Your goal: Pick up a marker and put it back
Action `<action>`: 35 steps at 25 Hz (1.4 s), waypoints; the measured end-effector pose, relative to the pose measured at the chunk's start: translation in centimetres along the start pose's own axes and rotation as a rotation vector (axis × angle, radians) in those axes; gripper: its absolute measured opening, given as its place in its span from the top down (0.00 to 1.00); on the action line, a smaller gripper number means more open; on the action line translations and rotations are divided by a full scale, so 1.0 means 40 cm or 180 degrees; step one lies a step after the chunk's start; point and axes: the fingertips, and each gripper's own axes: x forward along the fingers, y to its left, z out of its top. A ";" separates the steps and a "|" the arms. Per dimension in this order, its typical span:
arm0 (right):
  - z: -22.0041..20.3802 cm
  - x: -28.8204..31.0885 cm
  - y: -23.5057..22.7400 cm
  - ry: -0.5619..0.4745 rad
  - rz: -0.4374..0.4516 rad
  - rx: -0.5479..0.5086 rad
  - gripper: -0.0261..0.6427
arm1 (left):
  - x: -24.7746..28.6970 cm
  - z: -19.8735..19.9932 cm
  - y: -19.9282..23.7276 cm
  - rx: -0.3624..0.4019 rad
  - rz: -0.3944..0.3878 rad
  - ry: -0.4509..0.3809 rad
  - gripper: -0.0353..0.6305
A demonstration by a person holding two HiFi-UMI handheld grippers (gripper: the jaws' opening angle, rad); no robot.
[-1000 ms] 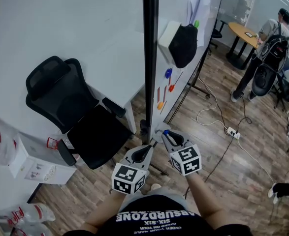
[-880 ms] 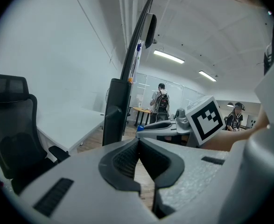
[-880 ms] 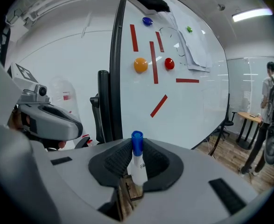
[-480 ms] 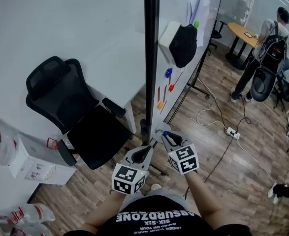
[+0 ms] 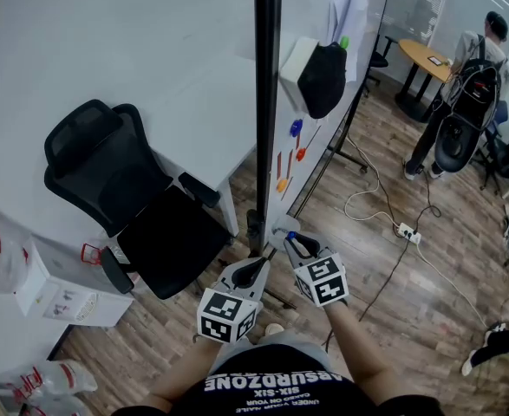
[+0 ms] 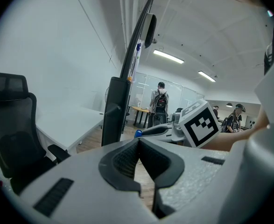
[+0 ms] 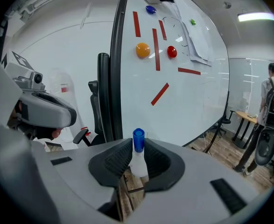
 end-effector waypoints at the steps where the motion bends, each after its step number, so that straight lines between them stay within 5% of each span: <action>1: -0.003 0.000 0.000 0.0013 -0.0004 -0.0001 0.86 | 0.000 0.000 0.000 0.0000 -0.0003 0.0000 0.94; 21: -0.047 -0.023 0.003 0.0115 -0.0095 0.0088 0.86 | 0.001 -0.010 -0.009 -0.0016 -0.0088 0.0024 0.94; 35: -0.009 -0.106 0.012 -0.0221 -0.0206 0.0347 0.86 | -0.010 0.006 -0.014 0.0016 -0.0117 -0.0021 0.94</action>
